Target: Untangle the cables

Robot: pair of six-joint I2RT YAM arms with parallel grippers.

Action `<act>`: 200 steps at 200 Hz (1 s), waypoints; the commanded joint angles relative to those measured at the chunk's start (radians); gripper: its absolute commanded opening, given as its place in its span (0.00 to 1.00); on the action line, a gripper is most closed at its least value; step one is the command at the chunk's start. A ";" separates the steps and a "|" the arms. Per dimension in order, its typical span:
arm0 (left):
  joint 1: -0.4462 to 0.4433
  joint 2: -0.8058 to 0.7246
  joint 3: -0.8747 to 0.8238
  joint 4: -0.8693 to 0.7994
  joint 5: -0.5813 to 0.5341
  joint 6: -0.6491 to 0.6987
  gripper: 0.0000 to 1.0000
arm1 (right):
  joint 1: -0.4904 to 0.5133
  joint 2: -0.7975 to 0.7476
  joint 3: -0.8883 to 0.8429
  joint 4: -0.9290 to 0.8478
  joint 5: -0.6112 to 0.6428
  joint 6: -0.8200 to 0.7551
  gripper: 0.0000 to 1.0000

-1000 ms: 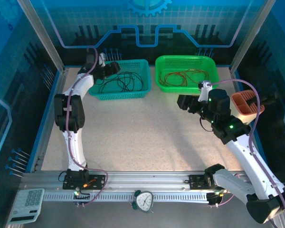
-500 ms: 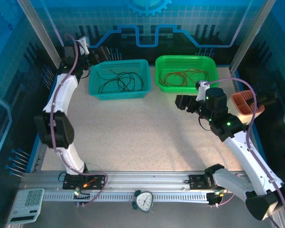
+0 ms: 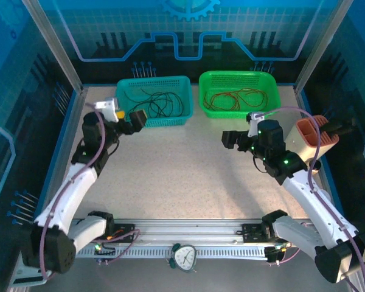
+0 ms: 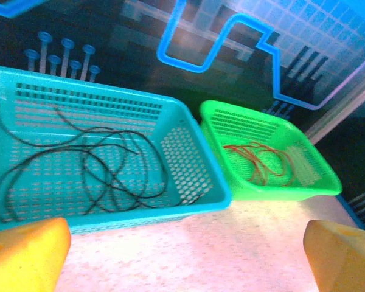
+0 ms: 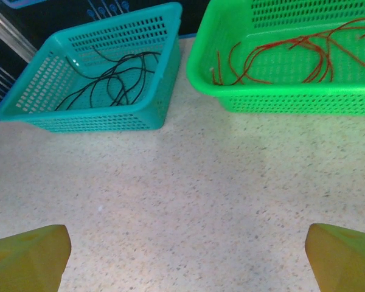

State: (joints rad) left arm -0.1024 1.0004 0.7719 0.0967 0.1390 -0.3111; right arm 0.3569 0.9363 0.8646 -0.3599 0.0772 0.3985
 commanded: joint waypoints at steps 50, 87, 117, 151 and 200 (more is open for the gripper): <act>0.007 -0.095 -0.240 0.221 -0.472 0.327 0.99 | -0.017 -0.005 -0.227 0.368 0.428 -0.131 1.00; 0.026 -0.029 -0.320 0.323 -0.523 0.304 0.99 | -0.030 0.090 -0.280 0.467 0.530 -0.263 1.00; 0.027 0.064 -0.390 0.444 -0.535 0.284 0.99 | -0.066 0.160 -0.352 0.586 0.545 -0.274 1.00; 0.027 0.235 -0.451 0.663 -0.534 0.290 0.99 | -0.084 0.323 -0.412 0.810 0.548 -0.309 1.00; 0.030 0.510 -0.472 0.969 -0.479 0.310 0.99 | -0.090 0.502 -0.498 1.260 0.387 -0.520 1.00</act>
State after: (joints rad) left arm -0.0803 1.4124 0.3241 0.8158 -0.3695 -0.0360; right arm 0.2817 1.3918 0.4023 0.5529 0.5484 0.0071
